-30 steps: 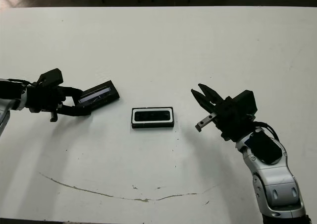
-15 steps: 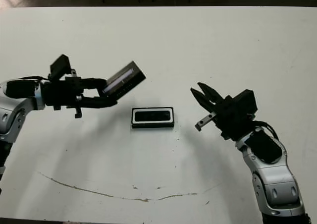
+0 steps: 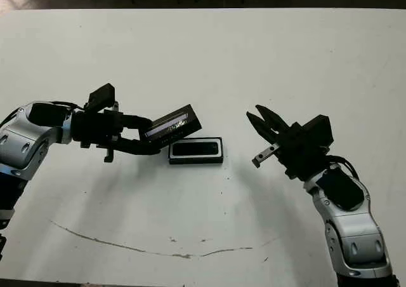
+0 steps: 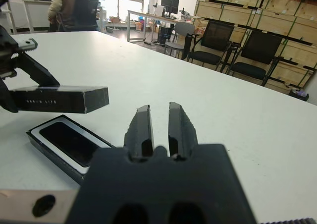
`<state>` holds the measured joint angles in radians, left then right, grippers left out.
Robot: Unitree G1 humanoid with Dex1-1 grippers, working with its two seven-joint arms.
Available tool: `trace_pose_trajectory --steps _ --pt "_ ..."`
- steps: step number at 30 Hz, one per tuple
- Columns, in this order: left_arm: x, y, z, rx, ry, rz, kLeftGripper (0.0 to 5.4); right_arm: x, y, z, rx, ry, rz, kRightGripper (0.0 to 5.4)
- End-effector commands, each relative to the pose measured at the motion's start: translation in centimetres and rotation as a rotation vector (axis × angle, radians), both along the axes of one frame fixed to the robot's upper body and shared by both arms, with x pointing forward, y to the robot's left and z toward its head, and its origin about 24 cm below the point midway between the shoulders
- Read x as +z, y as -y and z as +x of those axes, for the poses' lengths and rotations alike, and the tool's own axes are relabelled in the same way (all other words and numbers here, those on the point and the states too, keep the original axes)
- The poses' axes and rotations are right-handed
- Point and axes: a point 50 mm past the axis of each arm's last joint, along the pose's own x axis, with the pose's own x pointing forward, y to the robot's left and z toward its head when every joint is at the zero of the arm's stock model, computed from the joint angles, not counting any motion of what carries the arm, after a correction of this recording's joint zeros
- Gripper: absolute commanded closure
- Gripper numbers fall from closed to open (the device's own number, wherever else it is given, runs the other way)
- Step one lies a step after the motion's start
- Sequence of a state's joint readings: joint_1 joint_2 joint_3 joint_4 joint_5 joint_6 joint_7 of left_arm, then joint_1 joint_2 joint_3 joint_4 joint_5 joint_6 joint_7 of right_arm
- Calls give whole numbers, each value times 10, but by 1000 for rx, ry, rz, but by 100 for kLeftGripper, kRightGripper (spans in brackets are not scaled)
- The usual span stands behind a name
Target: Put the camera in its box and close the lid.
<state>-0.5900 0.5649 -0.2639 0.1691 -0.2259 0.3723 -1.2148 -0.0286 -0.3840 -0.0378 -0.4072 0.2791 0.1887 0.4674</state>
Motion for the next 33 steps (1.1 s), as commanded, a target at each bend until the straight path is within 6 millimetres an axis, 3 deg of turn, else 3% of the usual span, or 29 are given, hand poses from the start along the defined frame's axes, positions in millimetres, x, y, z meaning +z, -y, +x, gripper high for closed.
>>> trace_pose_trajectory --steps 1,12,23,33 --pt "-7 0 2 -8 -5 14 384 -7 2 -2 -9 -33 1 540" --pt "-25 10 9 -39 -35 46 384 -8 4 -5 -14 -35 2 540" --pt "-24 27 5 -132 -58 69 384 -4 9 -8 -27 -36 2 540" --pt "-11 40 -7 -257 -66 85 384 -2 9 -9 -33 -41 -7 540"
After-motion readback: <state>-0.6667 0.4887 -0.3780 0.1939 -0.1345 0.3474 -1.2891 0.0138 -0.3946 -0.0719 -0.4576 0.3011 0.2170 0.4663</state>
